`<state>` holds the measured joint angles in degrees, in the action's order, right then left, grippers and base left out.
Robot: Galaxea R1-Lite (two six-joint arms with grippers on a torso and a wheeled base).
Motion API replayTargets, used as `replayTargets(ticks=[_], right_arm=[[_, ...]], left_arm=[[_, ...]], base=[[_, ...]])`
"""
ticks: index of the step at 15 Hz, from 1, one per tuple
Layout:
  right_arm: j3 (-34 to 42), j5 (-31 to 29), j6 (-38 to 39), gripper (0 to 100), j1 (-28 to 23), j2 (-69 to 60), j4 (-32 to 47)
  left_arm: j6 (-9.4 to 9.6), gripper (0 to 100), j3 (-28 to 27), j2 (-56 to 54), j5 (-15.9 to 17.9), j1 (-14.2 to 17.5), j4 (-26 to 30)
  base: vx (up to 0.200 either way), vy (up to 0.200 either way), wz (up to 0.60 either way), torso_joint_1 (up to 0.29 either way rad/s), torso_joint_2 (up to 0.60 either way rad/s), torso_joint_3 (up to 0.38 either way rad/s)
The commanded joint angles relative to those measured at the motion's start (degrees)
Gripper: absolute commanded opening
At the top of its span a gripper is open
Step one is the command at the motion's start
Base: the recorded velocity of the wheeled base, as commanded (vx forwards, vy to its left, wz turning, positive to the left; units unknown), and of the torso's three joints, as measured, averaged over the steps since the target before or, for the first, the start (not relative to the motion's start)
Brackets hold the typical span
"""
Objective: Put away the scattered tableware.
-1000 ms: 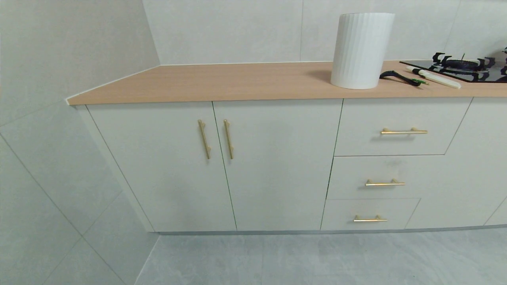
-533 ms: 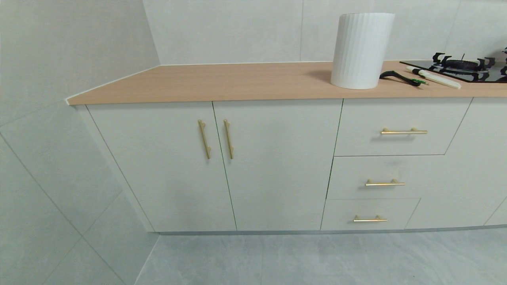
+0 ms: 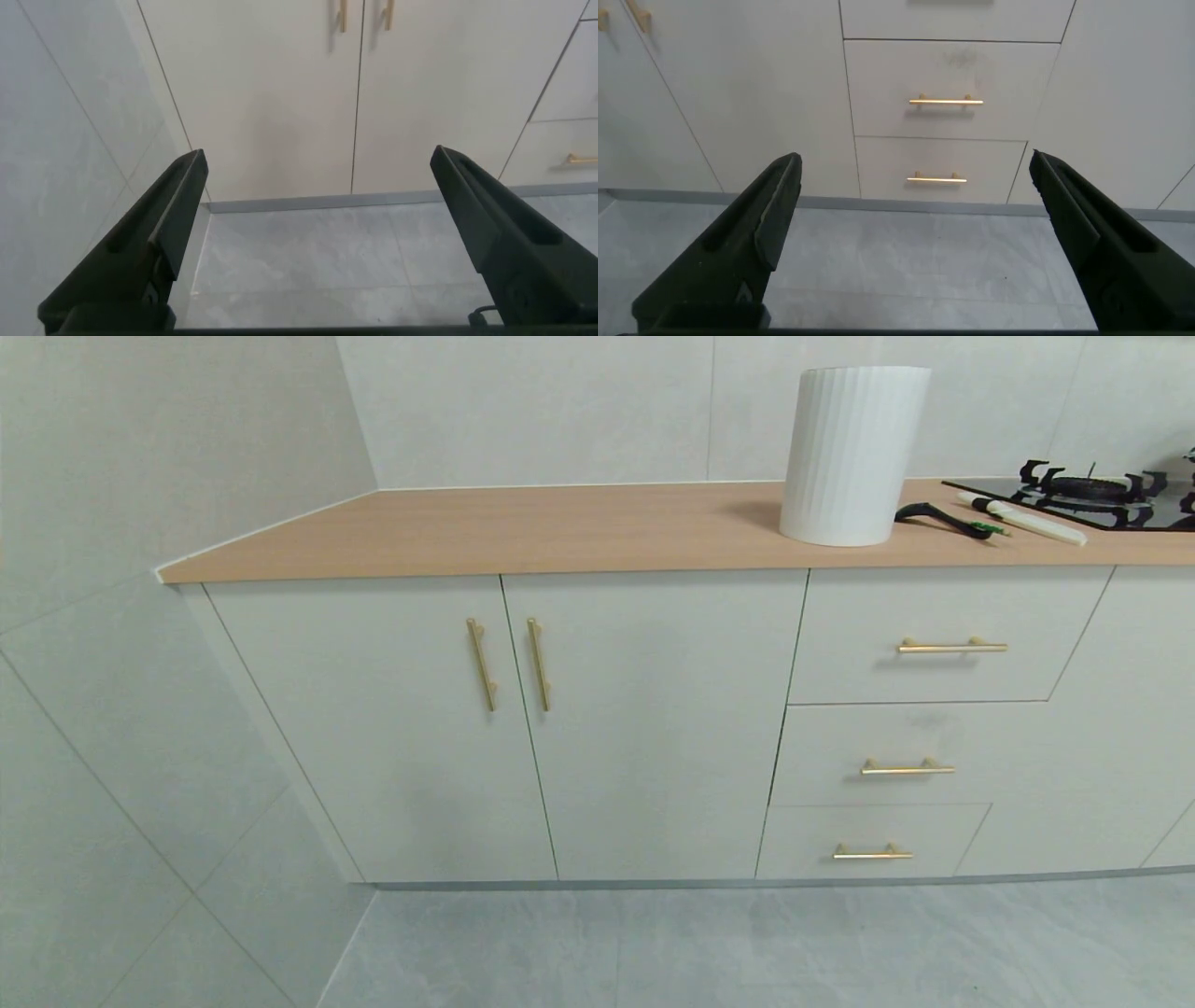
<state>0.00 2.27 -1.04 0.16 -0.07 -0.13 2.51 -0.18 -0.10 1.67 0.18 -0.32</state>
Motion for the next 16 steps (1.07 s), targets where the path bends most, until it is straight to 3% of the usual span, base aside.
replayTargets(ticks=[1, 7, 16], right_arm=[[0.0, 0.0, 0.0, 100, 0.0, 0.2, 0.1], [0.0, 0.0, 0.1, 100, 0.0, 0.2, 0.1], [0.0, 0.0, 0.1, 100, 0.0, 0.2, 0.1]], left_arm=[[-0.05, 100, 0.0, 0.1, 0.0, 0.0, 0.0], [-0.05, 100, 0.0, 0.1, 0.0, 0.0, 0.0], [-0.05, 100, 0.0, 0.1, 0.0, 0.0, 0.0]], base=[[0.000, 0.000, 0.00, 0.000, 0.00, 0.000], [0.000, 0.000, 0.00, 0.000, 0.00, 0.000], [0.200, 0.000, 0.00, 0.004, 0.00, 0.001]])
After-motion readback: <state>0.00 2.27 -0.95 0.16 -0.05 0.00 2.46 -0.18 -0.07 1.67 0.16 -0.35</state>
